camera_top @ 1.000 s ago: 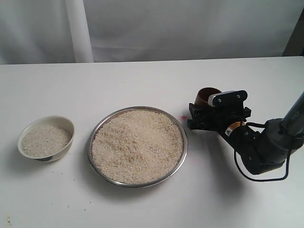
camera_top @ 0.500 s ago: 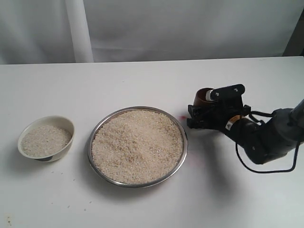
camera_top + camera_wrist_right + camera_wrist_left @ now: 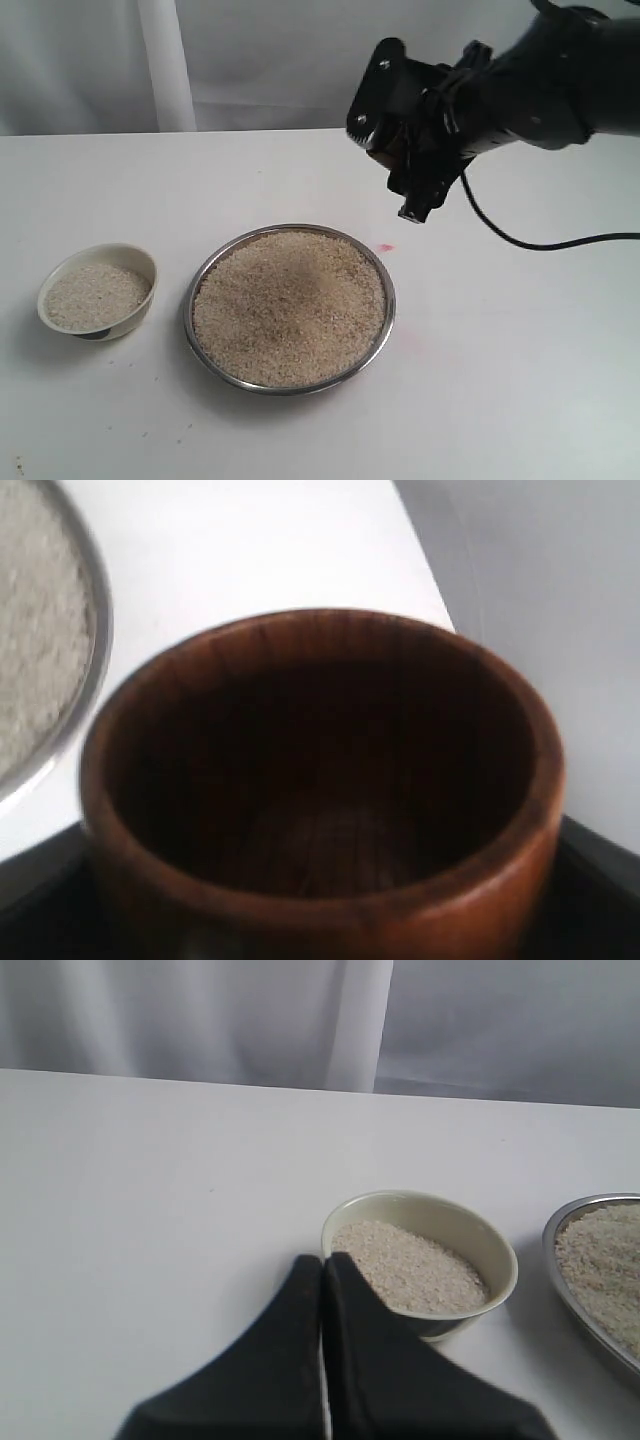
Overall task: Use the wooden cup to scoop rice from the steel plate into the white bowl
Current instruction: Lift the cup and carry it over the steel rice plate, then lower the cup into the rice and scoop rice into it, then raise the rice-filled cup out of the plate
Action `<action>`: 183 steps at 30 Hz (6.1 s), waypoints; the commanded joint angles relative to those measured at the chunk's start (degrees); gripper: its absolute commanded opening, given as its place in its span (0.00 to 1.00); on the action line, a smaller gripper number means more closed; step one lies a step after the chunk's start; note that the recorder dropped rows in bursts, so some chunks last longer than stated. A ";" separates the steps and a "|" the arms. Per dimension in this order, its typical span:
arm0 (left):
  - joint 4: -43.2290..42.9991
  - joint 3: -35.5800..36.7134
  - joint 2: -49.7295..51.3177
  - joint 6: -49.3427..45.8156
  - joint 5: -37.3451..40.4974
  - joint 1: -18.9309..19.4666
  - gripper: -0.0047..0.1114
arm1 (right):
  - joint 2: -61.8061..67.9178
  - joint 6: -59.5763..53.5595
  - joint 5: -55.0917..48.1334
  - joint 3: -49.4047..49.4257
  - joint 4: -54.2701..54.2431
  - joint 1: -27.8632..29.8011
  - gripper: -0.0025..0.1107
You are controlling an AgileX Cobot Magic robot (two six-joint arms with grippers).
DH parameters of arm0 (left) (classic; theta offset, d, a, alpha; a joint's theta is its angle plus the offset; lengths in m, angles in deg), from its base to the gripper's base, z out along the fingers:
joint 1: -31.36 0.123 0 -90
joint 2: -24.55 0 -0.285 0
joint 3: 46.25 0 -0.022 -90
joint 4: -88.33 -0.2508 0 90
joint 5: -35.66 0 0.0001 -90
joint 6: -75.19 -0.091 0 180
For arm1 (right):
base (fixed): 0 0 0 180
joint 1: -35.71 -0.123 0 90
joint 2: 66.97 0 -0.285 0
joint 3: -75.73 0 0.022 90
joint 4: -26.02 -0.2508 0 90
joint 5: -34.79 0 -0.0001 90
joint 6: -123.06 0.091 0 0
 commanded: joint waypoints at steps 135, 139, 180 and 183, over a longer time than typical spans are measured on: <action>0.28 -0.16 0.16 0.21 -0.38 0.08 0.04 | 29.19 11.69 -21.73 -14.60 17.11 -23.87 0.02; 0.28 -0.16 0.16 0.21 -0.38 0.08 0.04 | 28.78 15.80 -20.48 -14.60 15.41 -23.40 0.02; 0.28 -0.16 0.16 0.31 -0.38 0.08 0.04 | 22.11 40.58 17.41 1.04 4.21 -16.29 0.02; 0.28 -0.16 0.16 0.31 -0.38 0.08 0.04 | 21.47 39.97 21.69 2.04 3.62 -15.39 0.02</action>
